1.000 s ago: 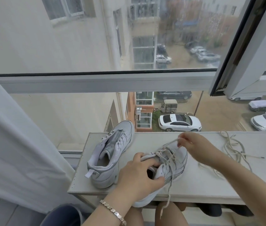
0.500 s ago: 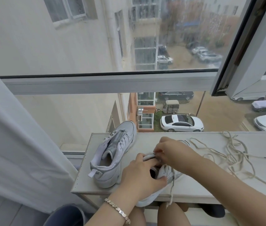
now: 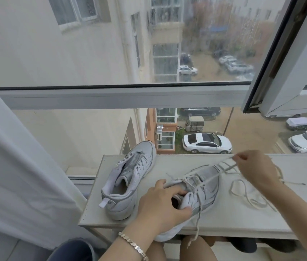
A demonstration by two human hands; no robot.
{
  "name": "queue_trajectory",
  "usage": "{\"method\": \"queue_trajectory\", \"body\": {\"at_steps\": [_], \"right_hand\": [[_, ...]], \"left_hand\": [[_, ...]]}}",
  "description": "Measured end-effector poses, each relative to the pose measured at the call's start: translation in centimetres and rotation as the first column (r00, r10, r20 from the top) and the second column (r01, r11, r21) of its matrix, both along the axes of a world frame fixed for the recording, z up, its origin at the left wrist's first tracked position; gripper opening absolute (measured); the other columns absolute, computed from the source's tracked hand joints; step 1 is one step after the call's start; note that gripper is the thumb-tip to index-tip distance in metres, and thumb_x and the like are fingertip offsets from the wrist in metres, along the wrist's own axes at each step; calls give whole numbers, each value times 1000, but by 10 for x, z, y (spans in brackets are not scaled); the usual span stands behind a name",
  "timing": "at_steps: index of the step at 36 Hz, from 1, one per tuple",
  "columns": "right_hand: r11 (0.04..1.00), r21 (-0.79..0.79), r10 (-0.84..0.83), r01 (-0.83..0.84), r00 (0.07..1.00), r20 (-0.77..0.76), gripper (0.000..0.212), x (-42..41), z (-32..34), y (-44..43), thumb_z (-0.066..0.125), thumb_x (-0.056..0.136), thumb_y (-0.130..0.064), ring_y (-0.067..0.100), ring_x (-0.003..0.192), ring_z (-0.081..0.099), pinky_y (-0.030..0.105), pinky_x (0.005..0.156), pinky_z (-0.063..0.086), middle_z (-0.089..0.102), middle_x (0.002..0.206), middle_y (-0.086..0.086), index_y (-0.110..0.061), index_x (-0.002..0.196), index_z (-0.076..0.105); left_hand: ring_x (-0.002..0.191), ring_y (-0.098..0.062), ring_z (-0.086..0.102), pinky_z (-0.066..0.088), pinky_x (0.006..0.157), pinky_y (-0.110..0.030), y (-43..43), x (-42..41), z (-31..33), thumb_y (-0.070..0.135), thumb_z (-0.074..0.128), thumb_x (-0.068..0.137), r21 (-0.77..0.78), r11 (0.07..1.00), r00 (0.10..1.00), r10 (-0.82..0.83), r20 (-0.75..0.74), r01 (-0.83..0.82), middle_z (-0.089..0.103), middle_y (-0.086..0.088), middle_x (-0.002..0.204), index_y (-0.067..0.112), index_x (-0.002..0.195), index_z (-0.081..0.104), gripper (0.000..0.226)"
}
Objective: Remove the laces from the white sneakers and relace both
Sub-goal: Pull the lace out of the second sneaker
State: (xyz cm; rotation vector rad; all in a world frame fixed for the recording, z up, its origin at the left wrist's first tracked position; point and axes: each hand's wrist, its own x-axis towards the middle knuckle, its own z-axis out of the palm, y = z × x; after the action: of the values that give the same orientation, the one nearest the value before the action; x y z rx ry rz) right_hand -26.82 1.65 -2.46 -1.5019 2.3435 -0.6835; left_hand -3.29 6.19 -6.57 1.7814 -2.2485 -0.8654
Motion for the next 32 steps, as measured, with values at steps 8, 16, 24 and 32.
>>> {"method": "queue_trajectory", "body": {"at_steps": [8, 16, 24, 32], "right_hand": [[830, 50, 556, -556, 813, -175, 42, 57, 7, 6, 55, 91, -25, 16, 125, 41, 32, 107, 31, 50, 133, -1, -19, 132, 51], [683, 67, 725, -727, 665, -180, 20, 82, -4, 6, 54, 92, -27, 10, 103, 52, 23, 83, 35, 62, 105, -9, -25, 104, 69], [859, -131, 511, -495, 842, 171, 8, 72, -9, 13, 69, 81, -16, -5, 61, 52, 6, 61, 37, 58, 62, -18, -17, 77, 76], [985, -151, 51, 80, 707, 706, 18, 71, -28, 18, 68, 77, -7, 13, 66, 60, 26, 68, 45, 66, 59, -4, -18, 64, 73]], "left_hand": [[99, -9, 47, 37, 72, -23, 1, 0, -2, 65, 53, 70, -32, 999, 1000, 21, -3, -21, 37, 17, 102, 53, 110, 47, 42], [97, -12, 47, 37, 72, -25, 2, 0, 0, 65, 50, 70, -45, 999, 1000, 22, 20, -21, 36, 15, 99, 53, 112, 44, 44], [92, -10, 47, 33, 65, -23, 1, -1, -2, 66, 48, 67, -53, 998, 1000, 27, 15, -26, 38, 17, 95, 54, 109, 43, 44], [92, -10, 47, 33, 65, -22, 1, -2, -2, 64, 50, 70, -46, 998, 999, 40, -10, -41, 38, 17, 95, 53, 110, 47, 41]]}}
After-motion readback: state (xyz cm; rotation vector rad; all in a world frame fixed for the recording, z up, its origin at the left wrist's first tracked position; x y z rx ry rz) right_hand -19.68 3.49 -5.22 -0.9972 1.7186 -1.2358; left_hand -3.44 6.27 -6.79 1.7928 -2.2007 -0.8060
